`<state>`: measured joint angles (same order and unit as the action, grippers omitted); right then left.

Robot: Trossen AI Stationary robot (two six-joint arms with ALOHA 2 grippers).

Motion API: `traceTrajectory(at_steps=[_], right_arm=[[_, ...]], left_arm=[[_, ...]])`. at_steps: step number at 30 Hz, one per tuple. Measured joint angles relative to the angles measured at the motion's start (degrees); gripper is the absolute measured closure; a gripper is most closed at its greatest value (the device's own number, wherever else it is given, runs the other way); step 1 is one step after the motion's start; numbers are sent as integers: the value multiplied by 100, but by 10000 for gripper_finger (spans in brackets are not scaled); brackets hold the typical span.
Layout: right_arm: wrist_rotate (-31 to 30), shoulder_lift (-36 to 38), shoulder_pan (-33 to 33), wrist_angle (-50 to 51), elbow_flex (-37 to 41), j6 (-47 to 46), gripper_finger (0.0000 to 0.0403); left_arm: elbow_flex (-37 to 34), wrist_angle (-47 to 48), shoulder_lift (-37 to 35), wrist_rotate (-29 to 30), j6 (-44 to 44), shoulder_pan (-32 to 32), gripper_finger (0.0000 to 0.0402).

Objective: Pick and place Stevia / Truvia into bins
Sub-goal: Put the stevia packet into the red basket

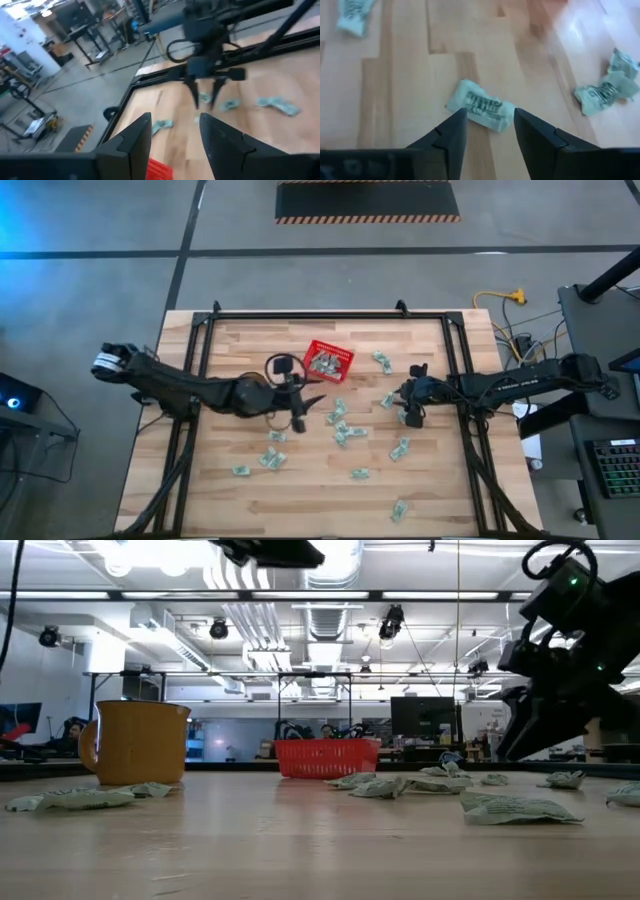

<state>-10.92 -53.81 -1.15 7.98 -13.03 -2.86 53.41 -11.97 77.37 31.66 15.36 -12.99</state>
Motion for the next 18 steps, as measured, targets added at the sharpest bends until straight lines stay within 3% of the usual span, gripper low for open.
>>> traceTrajectory(at_steps=[8,18], right_arm=[[137,-625,-493,-419,-73,-490,239],[413,-1734,-715,-882,-261,-238,254]], left_arm=[[-42,1,-208,-2,4,-323,250],[-42,59,-202,5,6,-326,250]])
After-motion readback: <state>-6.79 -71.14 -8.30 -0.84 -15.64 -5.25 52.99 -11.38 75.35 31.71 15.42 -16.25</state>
